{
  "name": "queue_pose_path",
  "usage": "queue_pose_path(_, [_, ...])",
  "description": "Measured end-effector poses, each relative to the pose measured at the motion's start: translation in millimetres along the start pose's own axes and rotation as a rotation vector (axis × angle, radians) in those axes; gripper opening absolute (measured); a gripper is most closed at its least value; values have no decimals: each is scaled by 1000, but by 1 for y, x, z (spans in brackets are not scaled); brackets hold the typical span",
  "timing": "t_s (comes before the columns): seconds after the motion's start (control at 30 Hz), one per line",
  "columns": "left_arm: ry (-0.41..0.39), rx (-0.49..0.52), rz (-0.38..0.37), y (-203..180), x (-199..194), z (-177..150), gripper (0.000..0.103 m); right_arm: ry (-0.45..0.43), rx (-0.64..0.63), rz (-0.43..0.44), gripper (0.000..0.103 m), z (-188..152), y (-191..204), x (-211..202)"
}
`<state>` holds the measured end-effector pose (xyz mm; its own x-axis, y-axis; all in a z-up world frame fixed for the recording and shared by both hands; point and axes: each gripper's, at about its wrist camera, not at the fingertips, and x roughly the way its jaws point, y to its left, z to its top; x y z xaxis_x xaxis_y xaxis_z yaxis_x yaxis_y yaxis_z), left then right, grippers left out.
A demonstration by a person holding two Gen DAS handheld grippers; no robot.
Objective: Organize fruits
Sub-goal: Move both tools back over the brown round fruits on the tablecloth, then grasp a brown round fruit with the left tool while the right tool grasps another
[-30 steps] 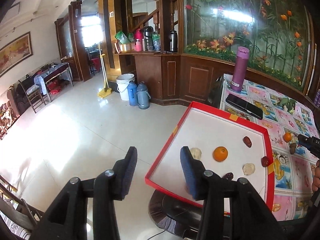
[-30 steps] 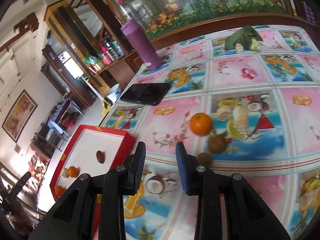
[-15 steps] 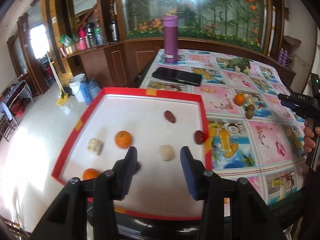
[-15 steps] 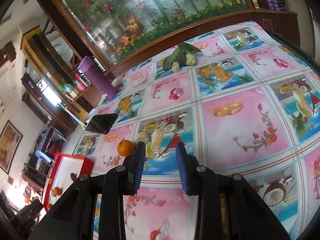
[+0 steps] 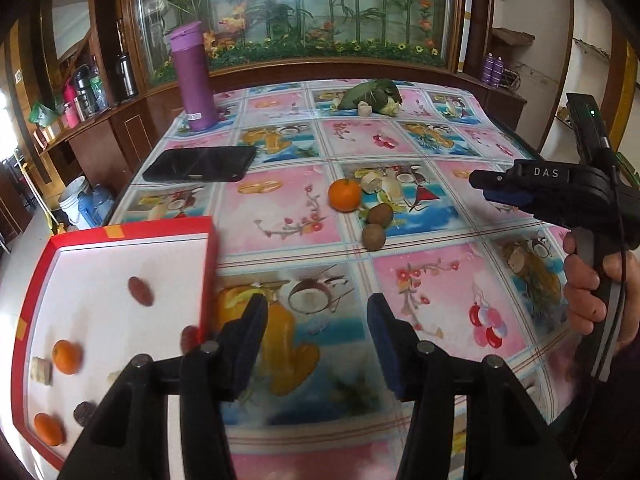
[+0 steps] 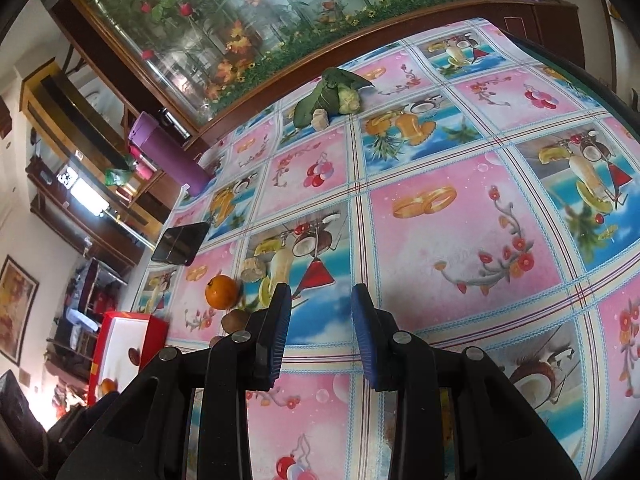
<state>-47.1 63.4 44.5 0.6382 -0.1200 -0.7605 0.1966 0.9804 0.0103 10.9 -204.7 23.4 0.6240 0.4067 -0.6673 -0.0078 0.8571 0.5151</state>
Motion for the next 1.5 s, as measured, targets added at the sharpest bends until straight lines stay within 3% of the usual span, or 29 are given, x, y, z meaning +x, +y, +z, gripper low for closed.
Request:
queue_pose_path(0.37, [38,3,-66,-33,63,28,54,37,-22,20,30,-1,8,11])
queue_pose_path(0.63, [60,-10,-84,-34,89,32,28,48,-36,35,31,0,14,17])
queue_pose_path(0.83, [38,-24,-102,-28,88,32,24,58,-83,37,31,-4,25,25])
queue_pose_path(1.1, [-19,-81,-41,1,53,19,24,76,-301,55,30,-23,70,41])
queue_pose_path(1.5, [-37,-127,-48,18,32,1,24,123,-420,-23,32,-37,96,74])
